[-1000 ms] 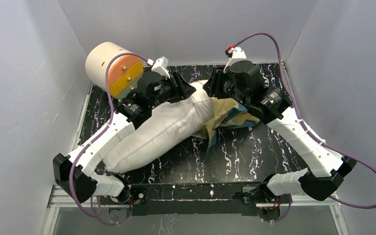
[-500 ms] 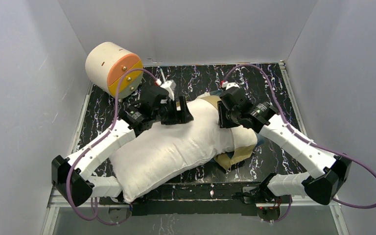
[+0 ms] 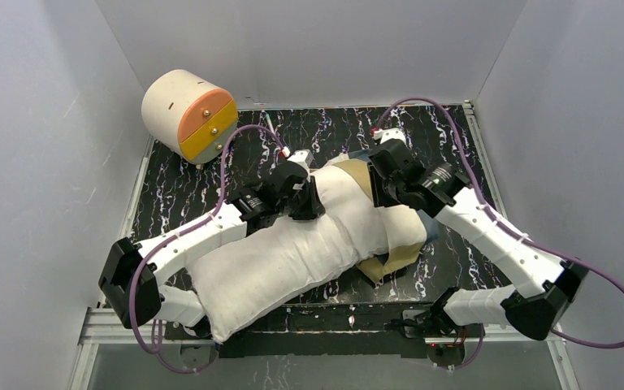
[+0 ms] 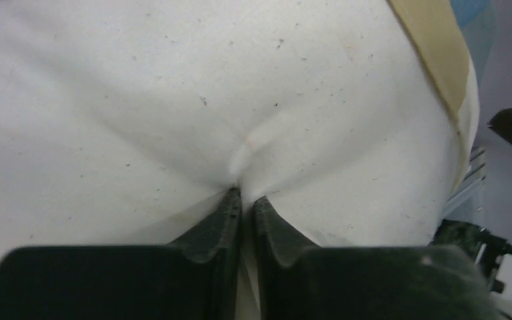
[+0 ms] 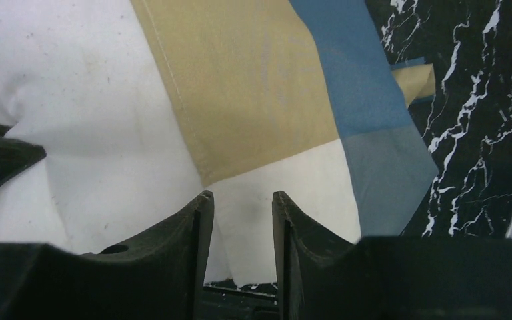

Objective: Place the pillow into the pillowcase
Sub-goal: Stuff the pillow into the pillowcase.

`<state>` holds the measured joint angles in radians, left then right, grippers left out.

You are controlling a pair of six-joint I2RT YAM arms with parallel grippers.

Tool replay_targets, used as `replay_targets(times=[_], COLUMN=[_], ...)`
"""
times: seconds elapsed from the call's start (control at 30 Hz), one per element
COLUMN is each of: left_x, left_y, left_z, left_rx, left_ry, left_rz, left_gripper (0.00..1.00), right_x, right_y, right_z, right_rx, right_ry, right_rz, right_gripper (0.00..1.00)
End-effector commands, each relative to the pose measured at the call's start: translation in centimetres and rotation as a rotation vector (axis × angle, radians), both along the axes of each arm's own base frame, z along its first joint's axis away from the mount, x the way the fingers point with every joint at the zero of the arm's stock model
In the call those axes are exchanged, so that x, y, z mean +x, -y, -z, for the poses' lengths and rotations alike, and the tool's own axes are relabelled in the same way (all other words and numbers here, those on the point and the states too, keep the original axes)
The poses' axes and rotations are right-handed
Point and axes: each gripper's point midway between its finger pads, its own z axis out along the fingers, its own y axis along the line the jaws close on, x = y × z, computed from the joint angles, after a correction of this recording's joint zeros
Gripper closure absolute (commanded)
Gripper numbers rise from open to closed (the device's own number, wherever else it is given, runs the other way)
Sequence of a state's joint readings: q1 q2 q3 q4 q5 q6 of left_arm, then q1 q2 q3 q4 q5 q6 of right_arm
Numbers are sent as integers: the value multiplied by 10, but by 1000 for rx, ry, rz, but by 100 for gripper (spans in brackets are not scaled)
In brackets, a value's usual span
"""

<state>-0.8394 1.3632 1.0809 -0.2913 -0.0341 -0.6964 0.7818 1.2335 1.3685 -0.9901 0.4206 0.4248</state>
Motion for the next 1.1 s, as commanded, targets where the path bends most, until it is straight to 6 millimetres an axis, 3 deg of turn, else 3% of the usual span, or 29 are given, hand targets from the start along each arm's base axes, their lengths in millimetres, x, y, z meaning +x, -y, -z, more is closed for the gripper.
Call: replay_targets(times=[0.0, 0.23, 0.6, 0.67, 0.73, 0.87, 0.93, 1.07], left_x=[15, 23, 27, 28, 29, 34, 40, 54], left_y=[5, 10, 10, 8, 7, 10, 13, 16], left_z=[-4, -16, -21, -22, -24, -32, -43, -66], left_rx=[-32, -72, -95, -93, -94, -124, -145, -182], left_ry=[52, 79, 101, 106, 112, 129, 148, 194], left_rz=[-60, -86, -112, -119, -127, -147, -163, -215], left_gripper=[99, 100, 100, 100, 100, 100, 100, 100], right_x=[39, 59, 63, 64, 66, 69, 67, 55], right_y=[-3, -36, -47, -43, -38, -43, -56, -107], right_z=[-20, -12, 15, 18, 19, 4, -8, -48], right_rx=[-76, -31, -37, -65, -94, -74, -20, 197], right_ry=[135, 119, 71, 64, 64, 88, 85, 91], right_rz=[1, -108, -166, -152, -137, -159, -207, -349], right_gripper=[54, 55, 53, 57, 69, 99, 99, 99])
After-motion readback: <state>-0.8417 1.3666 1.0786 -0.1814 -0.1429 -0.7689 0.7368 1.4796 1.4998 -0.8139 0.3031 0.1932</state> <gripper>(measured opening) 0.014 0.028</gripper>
